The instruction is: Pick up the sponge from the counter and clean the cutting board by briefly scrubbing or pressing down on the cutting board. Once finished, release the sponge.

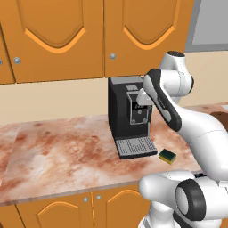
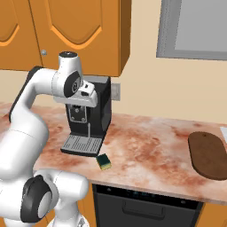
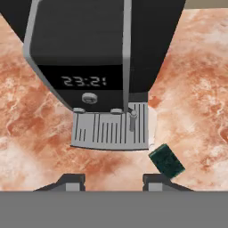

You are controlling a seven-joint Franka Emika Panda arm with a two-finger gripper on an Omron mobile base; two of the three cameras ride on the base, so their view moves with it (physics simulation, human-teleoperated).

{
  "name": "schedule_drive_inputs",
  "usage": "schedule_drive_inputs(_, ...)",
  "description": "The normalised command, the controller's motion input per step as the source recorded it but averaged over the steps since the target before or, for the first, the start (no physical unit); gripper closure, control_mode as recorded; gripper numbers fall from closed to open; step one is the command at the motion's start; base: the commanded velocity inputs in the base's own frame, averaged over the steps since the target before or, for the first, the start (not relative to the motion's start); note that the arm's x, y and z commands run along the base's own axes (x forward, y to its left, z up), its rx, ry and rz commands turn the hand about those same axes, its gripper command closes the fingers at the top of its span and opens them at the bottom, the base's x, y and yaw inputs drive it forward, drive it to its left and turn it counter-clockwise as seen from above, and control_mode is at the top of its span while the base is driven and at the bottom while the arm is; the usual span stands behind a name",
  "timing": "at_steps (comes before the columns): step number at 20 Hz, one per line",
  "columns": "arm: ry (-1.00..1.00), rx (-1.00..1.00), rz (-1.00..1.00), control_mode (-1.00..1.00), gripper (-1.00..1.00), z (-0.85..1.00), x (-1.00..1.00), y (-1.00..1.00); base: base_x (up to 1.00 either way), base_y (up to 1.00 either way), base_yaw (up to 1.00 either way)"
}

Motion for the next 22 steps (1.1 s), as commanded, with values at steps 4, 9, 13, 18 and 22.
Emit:
schedule_drive_inputs(4,-0.02,0.02,-0.07,-1.00,-1.00,0.00,-0.02,-0.40,0.00,0.00,0.00)
schedule_drive_inputs(9,0.00,0.03,-0.10,-1.00,-1.00,0.00,-0.03,-0.71,0.00,0.00,0.00)
schedule_drive_inputs(13,0.00,0.00,-0.08,-1.00,-1.00,-0.02,-0.12,-0.35,0.00,0.00,0.00)
schedule_drive_inputs(18,-0.09,-0.03,-0.04,-1.00,-1.00,-0.08,-0.62,0.36,0.00,0.00,0.00)
schedule_drive_inputs(22,-0.04,-0.12,-0.03,-1.00,-1.00,-0.13,-0.55,0.76,0.00,0.00,0.00)
